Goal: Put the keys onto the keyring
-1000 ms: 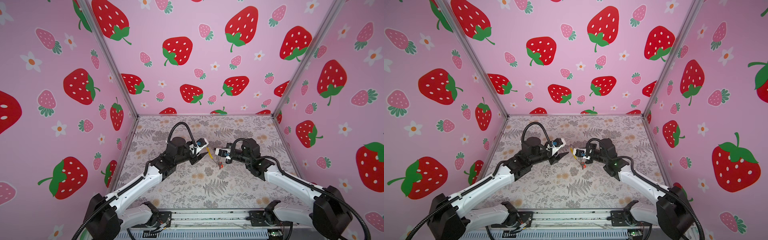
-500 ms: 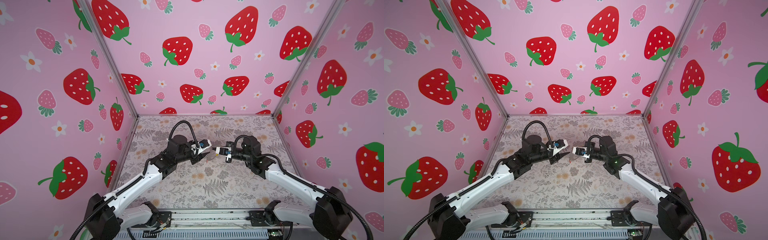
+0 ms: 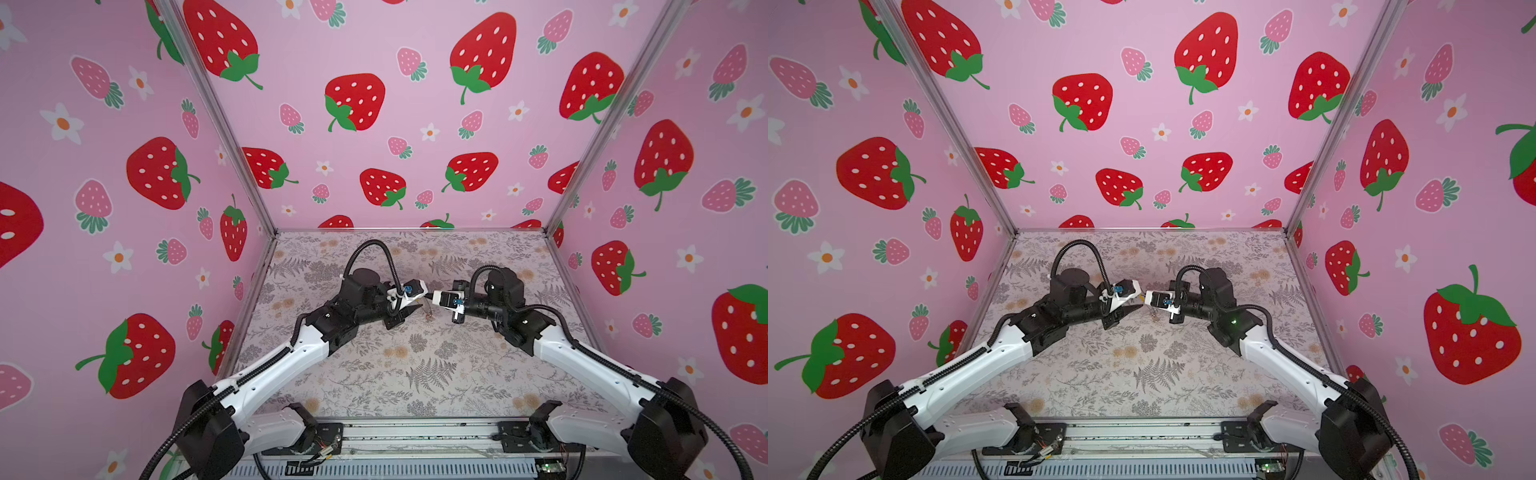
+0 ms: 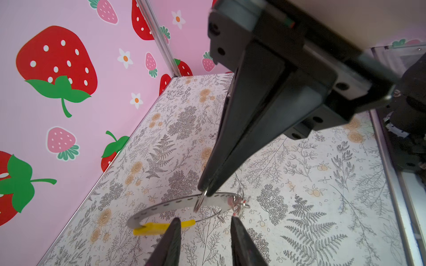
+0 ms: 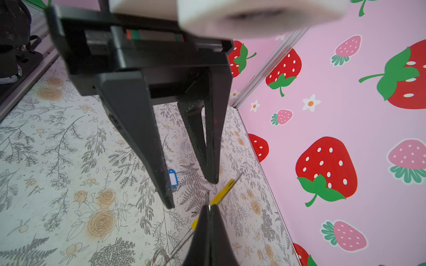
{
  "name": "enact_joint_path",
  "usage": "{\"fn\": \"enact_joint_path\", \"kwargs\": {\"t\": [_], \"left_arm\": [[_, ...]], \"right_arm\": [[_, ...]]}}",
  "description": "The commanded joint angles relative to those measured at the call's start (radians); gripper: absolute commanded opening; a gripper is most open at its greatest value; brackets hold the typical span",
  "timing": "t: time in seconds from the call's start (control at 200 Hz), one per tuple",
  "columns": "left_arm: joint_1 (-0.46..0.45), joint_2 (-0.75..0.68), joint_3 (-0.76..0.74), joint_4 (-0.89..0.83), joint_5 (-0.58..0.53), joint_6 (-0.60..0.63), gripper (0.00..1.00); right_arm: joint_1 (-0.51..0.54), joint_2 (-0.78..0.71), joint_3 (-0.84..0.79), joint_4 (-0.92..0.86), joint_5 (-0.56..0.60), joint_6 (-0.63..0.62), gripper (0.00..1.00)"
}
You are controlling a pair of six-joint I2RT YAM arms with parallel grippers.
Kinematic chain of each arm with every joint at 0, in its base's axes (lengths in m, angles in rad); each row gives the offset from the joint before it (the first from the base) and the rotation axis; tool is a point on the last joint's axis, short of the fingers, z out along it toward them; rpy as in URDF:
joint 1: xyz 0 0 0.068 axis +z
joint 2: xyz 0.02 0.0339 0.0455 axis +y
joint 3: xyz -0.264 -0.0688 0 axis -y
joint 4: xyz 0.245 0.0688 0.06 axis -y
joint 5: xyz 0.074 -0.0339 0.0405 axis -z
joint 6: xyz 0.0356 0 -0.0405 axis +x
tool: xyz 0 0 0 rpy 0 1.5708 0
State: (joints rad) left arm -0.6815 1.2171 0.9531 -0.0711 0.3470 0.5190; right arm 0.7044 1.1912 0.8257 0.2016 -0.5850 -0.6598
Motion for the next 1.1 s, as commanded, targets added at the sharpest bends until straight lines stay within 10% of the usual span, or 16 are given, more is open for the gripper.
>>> {"fn": "enact_joint_path", "kwargs": {"t": [0.0, 0.62, 1.095], "left_arm": [[-0.012, 0.005, 0.058, -0.003, -0.017, 0.007, 0.36], [-0.042, 0.007, 0.057, 0.019, -0.025, 0.030, 0.26], [-0.049, -0.001, 0.061, 0.010, 0.015, 0.064, 0.00]], "right_arm": [[0.005, -0.016, 0.039, -0.035, -0.036, -0.024, 0.03], [0.007, -0.007, 0.075, -0.088, -0.049, -0.044, 0.05], [0.007, 0.003, 0.084, -0.114, -0.045, -0.061, 0.14]]}}
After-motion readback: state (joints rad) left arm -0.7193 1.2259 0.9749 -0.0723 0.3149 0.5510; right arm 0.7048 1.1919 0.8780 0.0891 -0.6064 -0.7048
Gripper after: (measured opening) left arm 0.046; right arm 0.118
